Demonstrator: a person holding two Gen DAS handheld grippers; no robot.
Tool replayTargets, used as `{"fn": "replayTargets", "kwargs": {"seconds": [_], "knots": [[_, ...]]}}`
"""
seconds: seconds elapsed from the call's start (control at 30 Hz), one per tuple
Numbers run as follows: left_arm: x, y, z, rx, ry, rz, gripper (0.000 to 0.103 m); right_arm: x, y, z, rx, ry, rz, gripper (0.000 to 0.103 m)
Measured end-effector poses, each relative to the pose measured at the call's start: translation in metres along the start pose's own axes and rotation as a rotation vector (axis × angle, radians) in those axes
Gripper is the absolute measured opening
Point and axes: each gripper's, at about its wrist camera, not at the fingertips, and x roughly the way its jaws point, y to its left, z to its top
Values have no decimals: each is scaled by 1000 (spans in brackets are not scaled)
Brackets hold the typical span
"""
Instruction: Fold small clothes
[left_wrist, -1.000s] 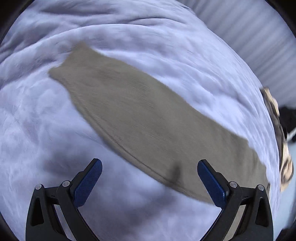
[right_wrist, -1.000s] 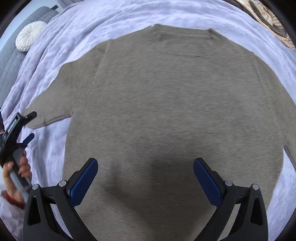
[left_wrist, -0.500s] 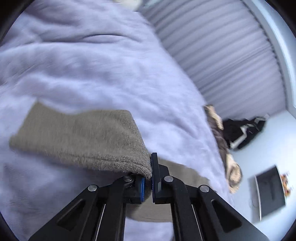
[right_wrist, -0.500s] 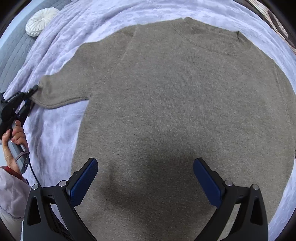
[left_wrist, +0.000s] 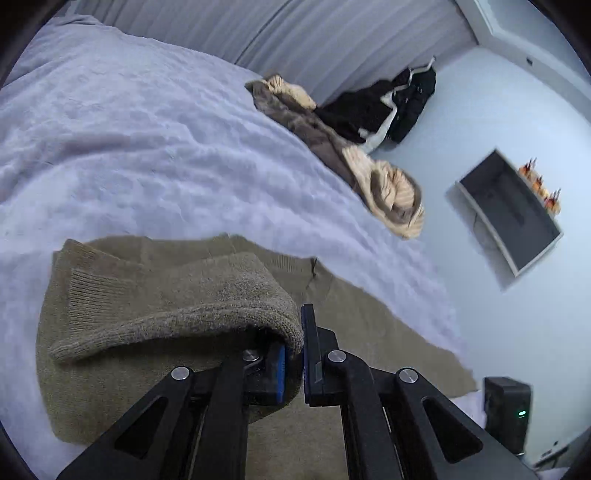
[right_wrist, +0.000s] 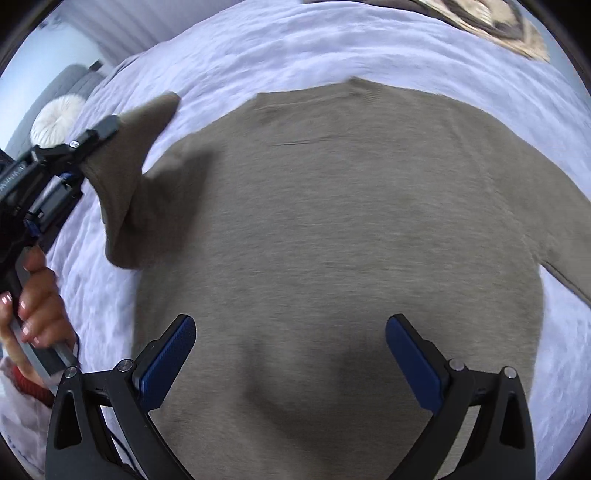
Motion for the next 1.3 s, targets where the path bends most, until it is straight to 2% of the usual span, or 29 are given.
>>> {"fn": "replayTargets", "kwargs": {"seconds": [0.1,0.13,0.17,0.2,0.23,0.27,0.37,0.47,0.53,0.63,0.7,0.8,0.87,0.9,0.93,0.97,1.03,1.07,1.13,1.2,1.27,1.3], "knots": [[39,-8,-31,51,135,92,6,-5,-37,-1,72,10,-22,103],[50,-9,-37,53,179,117,11,-4,-43,-1,83,12,-29,103],[54,-2,-44,48,206,125,38,-5,-53,-1,99,14,-39,103],[56,2,-51,42,217,152,74,-6,-57,-1,104,14,-43,103],[53,3,-54,41,204,191,79,-7,-62,0,109,14,-50,103],[47,4,-56,51,187,213,80,-6,-64,0,109,13,-56,103],[27,12,-53,69,201,236,80,-7,-64,7,88,6,-70,103],[-15,23,-50,88,140,282,80,-12,-42,17,-10,-43,-90,103],[-44,43,-44,61,101,367,81,-18,-8,29,-154,-108,-93,103],[-69,91,-34,-35,77,484,81,-7,52,44,-396,-148,-105,103],[-77,130,-27,-99,87,575,81,13,94,47,-569,-146,-160,102],[-70,169,-19,-142,96,643,81,53,136,44,-802,-166,-287,98],[-59,187,-17,-158,132,653,81,82,152,41,-923,-173,-407,87],[-53,191,-18,-156,148,654,81,95,156,41,-966,-169,-471,65],[-47,193,-20,-147,160,662,81,108,156,44,-984,-143,-504,20],[-42,192,-22,-132,165,670,81,109,152,49,-957,-123,-487,2],[-38,188,-24,-95,161,696,81,85,132,69,-762,-161,-348,6],[-36,186,-25,-85,160,700,81,62,109,82,-595,-197,-197,6],[-36,188,-25,-75,164,705,83,34,63,93,-345,-251,-52,6],[-36,189,-24,-81,170,698,83,24,11,96,-98,-259,10,6],[-34,189,-24,-72,175,699,83,31,-53,92,191,-209,132,10],[-34,189,-22,-69,178,704,83,35,-72,87,279,-182,169,14]]}}
